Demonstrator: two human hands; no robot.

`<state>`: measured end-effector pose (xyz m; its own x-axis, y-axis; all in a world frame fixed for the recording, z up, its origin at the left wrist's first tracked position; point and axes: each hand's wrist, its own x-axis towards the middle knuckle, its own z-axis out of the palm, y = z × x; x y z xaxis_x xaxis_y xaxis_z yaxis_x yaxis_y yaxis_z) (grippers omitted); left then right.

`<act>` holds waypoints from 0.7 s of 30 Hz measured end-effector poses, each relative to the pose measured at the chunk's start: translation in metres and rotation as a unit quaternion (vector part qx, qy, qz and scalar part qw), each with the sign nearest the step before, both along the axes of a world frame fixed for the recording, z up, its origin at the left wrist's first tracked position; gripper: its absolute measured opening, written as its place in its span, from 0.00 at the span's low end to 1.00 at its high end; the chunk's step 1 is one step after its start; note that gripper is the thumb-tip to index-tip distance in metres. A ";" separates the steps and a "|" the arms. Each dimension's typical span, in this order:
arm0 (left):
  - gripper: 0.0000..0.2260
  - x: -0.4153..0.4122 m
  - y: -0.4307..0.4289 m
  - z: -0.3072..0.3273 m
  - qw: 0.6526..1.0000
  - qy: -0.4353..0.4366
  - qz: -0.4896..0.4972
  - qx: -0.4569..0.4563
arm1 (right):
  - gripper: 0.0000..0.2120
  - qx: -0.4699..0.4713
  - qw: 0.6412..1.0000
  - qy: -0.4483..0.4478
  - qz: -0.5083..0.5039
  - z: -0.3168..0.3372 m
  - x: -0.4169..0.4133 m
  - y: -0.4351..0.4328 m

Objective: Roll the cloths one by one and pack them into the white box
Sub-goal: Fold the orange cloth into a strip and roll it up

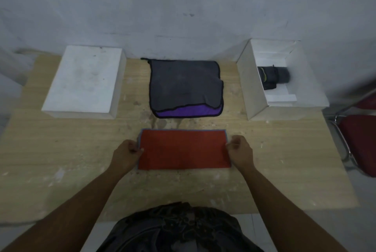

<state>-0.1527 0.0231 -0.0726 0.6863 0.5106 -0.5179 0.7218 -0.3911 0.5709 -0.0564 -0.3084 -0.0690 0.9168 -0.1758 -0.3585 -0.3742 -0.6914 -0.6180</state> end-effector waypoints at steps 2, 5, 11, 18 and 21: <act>0.13 -0.011 -0.007 -0.001 1.000 0.010 -0.016 0.013 | 0.13 -0.010 1.000 0.029 -0.001 -0.002 -0.014 -0.005; 0.13 -0.023 -0.015 -0.005 0.997 0.033 -0.054 0.037 | 0.15 -0.057 0.995 0.069 0.039 -0.006 -0.030 -0.009; 0.15 -0.027 -0.022 -0.004 0.997 0.033 -0.054 0.041 | 0.13 -0.084 0.990 0.088 0.067 -0.003 -0.034 -0.006; 0.09 -0.031 -0.020 0.006 0.998 -0.011 0.024 -0.052 | 0.12 0.029 0.993 0.107 -0.034 -0.004 -0.038 -0.008; 0.10 -0.033 -0.014 0.006 0.992 -0.012 0.050 -0.119 | 0.10 0.108 0.987 0.103 -0.061 0.001 -0.044 -0.012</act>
<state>-0.1862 0.0086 -0.0665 0.6518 0.4426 -0.6159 0.7354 -0.1701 0.6560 -0.1004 -0.3202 -0.0677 0.7975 -0.1794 -0.5760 -0.5795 -0.4932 -0.6488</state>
